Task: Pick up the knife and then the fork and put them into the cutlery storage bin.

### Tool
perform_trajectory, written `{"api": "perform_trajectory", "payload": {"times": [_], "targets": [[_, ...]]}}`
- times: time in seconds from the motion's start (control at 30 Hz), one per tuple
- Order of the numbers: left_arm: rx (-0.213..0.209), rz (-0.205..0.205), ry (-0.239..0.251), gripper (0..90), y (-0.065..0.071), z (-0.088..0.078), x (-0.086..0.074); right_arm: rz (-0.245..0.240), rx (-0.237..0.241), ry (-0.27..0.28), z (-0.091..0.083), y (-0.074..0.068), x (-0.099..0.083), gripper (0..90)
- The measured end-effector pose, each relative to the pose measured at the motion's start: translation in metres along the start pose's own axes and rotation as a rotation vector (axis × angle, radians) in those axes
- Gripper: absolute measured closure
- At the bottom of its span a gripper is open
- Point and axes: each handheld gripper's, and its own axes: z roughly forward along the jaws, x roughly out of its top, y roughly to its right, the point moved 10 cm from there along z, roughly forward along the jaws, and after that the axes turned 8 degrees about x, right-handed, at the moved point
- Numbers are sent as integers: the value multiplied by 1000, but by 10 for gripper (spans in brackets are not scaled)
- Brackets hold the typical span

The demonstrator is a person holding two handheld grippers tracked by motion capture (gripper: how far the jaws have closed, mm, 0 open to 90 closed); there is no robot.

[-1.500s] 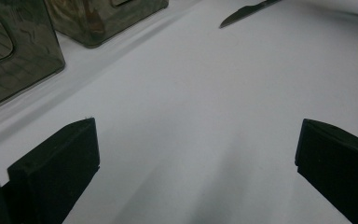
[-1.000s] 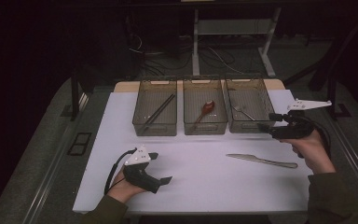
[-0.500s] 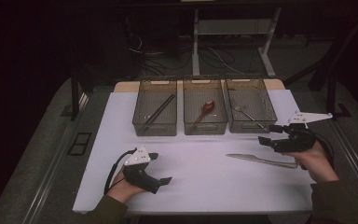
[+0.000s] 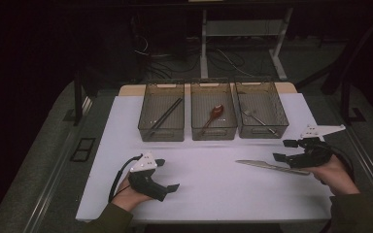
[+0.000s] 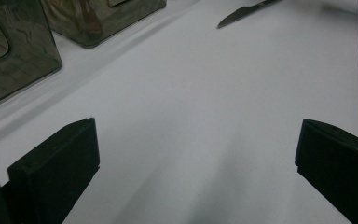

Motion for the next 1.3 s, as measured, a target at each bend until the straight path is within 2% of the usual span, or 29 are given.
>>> {"api": "perform_trajectory", "payload": {"times": [0.4,0.5,0.67,0.73,1.0,1.13,1.3], "targets": [[0,2,-2,0,0,0,0,-37,-9,-173,8,6,-19,277],[0,3,-2,0,0,0,0,-56,-16,-232,9,7,-26,333],[0,0,-4,0,0,0,0,-81,24,-344,15,4,-38,452],[-1,-1,-6,0,0,1,-1,-83,41,-367,18,3,-40,496],[-2,0,-7,0,1,1,-1,-108,61,-458,21,6,-48,638],[-3,1,-9,0,1,1,-1,-117,64,-504,23,7,-52,672],[-3,1,-11,0,1,1,-2,-150,52,-546,25,9,-53,698]]}}
